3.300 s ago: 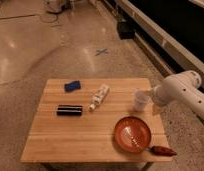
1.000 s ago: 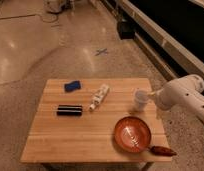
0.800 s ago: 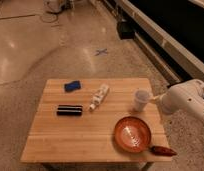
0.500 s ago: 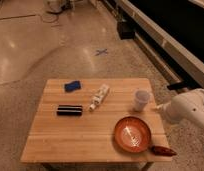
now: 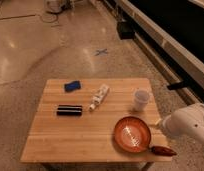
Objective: Drag the ceramic bowl in a circle
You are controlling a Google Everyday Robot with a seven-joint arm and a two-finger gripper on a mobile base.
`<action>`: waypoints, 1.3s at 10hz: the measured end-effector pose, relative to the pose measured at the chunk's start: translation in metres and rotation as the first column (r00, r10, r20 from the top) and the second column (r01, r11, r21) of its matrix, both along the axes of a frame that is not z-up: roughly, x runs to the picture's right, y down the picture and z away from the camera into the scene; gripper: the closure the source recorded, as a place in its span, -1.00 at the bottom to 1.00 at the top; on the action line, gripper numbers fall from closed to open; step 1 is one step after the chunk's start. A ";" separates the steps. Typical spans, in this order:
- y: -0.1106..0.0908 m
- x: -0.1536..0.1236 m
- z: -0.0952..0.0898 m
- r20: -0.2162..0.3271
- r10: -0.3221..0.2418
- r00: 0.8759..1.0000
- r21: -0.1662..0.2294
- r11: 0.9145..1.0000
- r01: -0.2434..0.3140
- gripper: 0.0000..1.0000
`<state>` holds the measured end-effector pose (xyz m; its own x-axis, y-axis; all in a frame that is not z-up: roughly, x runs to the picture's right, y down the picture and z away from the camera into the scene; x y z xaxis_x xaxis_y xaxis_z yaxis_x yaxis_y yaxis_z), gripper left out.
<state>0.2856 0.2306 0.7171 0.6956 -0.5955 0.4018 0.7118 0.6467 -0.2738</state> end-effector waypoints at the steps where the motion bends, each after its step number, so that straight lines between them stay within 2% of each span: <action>1: 0.008 -0.004 0.001 0.025 -0.038 0.999 -0.009 0.999 0.038 -0.52; 3: 0.018 -0.011 0.008 0.062 -0.105 0.993 -0.025 0.994 0.107 -0.52; 5: 0.020 -0.015 0.022 0.079 -0.154 0.985 -0.037 0.987 0.157 -0.52; 10: 0.003 -0.028 0.056 0.090 -0.219 0.972 -0.026 0.975 0.222 -0.49; 11: 0.001 -0.029 0.060 0.088 -0.225 0.970 -0.026 0.973 0.228 -0.40; 13: 0.003 -0.026 0.067 0.077 -0.235 0.969 -0.038 0.971 0.238 -0.04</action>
<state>0.2596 0.2338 0.7842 0.5057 -0.7192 0.4765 0.8619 0.4457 -0.2420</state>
